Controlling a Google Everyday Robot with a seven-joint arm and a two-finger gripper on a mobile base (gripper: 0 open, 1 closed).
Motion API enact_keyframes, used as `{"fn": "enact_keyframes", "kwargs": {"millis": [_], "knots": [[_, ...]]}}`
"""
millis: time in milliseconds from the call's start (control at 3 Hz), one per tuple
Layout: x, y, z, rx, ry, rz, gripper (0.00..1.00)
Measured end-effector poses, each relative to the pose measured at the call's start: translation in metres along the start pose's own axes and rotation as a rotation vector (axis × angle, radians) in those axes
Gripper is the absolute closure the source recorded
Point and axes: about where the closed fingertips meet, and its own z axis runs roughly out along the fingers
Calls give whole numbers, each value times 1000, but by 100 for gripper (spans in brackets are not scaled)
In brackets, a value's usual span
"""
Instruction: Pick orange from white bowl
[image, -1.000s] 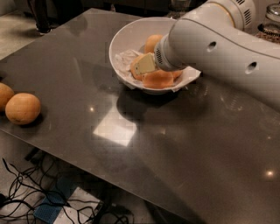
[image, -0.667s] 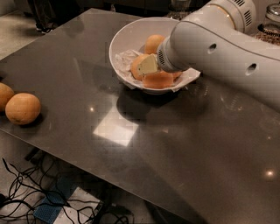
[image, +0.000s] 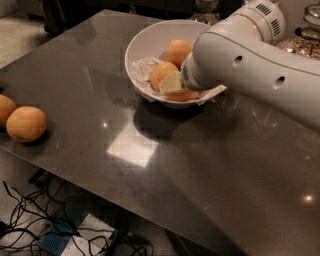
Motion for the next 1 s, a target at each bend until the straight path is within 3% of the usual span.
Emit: {"fn": "enact_keyframes", "kwargs": {"millis": [667, 1000], "knots": [[13, 15, 21, -38, 94, 45, 17], [13, 23, 26, -59, 115, 46, 35]]}}
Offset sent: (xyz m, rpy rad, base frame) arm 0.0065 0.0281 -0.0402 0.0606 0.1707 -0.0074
